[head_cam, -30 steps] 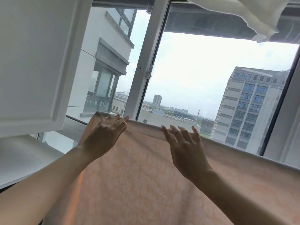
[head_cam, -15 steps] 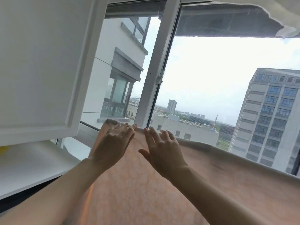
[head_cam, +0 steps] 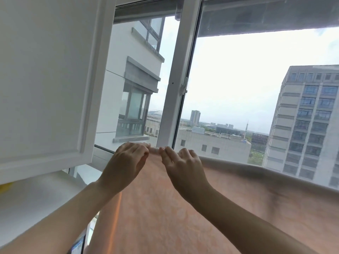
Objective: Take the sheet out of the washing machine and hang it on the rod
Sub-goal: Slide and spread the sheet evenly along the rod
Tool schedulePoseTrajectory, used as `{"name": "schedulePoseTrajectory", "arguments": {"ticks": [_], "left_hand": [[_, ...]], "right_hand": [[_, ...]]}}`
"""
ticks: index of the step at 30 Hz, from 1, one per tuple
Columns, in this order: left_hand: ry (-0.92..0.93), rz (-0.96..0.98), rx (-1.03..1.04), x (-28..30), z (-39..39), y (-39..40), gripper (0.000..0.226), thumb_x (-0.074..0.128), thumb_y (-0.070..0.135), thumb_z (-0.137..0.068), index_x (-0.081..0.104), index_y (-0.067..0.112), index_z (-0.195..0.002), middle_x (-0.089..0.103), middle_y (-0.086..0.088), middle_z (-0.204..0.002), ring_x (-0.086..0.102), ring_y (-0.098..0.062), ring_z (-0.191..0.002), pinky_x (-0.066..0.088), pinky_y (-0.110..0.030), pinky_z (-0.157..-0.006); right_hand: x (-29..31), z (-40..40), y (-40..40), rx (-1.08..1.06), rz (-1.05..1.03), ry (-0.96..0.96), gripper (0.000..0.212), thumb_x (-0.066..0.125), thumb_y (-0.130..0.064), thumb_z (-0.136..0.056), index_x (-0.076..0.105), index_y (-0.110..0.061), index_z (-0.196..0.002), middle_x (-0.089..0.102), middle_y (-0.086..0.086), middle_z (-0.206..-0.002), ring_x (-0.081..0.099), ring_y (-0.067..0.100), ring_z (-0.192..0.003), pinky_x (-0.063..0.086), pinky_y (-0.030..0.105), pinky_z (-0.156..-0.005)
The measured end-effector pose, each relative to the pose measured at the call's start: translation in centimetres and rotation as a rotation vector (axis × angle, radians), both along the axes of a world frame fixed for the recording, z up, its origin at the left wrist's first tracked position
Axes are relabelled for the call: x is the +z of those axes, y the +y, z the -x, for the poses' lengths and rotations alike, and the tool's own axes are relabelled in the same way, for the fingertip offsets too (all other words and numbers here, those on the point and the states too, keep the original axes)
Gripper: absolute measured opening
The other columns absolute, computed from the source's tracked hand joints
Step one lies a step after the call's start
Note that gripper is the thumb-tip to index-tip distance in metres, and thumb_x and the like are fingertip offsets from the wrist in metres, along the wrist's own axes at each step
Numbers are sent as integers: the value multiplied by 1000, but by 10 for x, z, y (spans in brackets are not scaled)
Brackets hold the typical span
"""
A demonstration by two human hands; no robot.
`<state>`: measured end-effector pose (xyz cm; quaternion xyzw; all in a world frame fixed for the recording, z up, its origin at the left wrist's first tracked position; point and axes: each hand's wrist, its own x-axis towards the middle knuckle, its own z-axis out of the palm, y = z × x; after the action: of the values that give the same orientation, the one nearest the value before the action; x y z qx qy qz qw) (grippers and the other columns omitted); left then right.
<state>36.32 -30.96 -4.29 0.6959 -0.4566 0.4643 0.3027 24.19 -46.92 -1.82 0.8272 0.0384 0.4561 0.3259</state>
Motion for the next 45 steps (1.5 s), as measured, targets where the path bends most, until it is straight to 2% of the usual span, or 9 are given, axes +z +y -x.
{"name": "schedulePoseTrajectory", "arguments": {"ticks": [11, 17, 23, 27, 30, 33, 38, 42, 45], "left_hand": [[-78, 47, -160, 11, -36, 13, 17, 61, 22, -85, 68, 7, -86, 69, -4, -84, 64, -21, -78, 56, -35, -72], [19, 58, -268, 13, -43, 21, 15, 64, 26, -85, 67, 11, -85, 68, 0, -82, 63, -17, -77, 56, -33, -71], [295, 238, -324, 13, -61, 28, 9, 58, 11, -95, 60, 15, -103, 64, 12, -103, 58, 2, -87, 42, -5, -75], [809, 128, -471, 12, -79, 28, 23, 36, 15, -105, 58, 16, -113, 65, 2, -107, 63, -7, -97, 47, -14, -72], [1180, 71, -712, 10, -84, 27, 31, 36, 16, -105, 65, 9, -113, 69, -10, -110, 63, -25, -108, 51, -32, -88], [1314, -16, -806, 13, -80, 31, 32, 42, 22, -103, 69, 5, -112, 70, -12, -109, 63, -23, -100, 49, -37, -86], [1005, 88, -626, 17, -83, 37, 17, 57, 14, -97, 73, 9, -95, 73, -11, -94, 64, -19, -89, 50, -37, -85], [582, 359, -372, 14, -68, 42, 17, 56, 10, -96, 73, 11, -99, 70, 3, -91, 62, -4, -85, 50, -24, -77], [389, 349, -354, 0, -68, 54, 14, 57, 10, -95, 70, 13, -98, 68, 7, -92, 61, -1, -84, 48, -12, -75]], "right_hand": [[0, -32, 33, -175, -47, -11, 63, 57, -54, -87, 55, -9, -131, 70, 5, -98, 67, 26, -77, 56, 38, -67], [-7, -56, 44, -131, 11, -68, 48, 66, -14, -86, 55, -5, -132, 71, 6, -100, 67, 26, -73, 58, 38, -67], [-7, -53, 39, -49, -40, -84, 47, 64, -9, -87, 55, -9, -132, 70, 6, -109, 67, 27, -77, 57, 40, -67], [-8, -46, 39, -21, -70, -58, 46, 65, -12, -89, 54, -14, -134, 67, 4, -116, 67, 25, -82, 57, 41, -70], [-9, -43, 40, -23, -84, -45, 47, 65, -14, -90, 53, -17, -136, 67, 3, -116, 66, 24, -84, 57, 40, -71], [-8, -40, 41, -24, -88, -41, 46, 64, -13, -91, 52, -17, -136, 67, 2, -115, 65, 24, -83, 56, 40, -70], [-5, -39, 42, -11, -96, -31, 46, 64, -14, -91, 52, -18, -136, 67, 1, -112, 65, 21, -80, 57, 38, -69], [-4, -43, 47, 7, -78, -52, 46, 66, -16, -91, 54, -20, -135, 68, 0, -112, 66, 20, -78, 57, 36, -67], [-5, -43, 49, 31, -51, -66, 42, 63, -19, -93, 55, -21, -134, 67, 0, -117, 66, 21, -79, 57, 36, -68]]}}
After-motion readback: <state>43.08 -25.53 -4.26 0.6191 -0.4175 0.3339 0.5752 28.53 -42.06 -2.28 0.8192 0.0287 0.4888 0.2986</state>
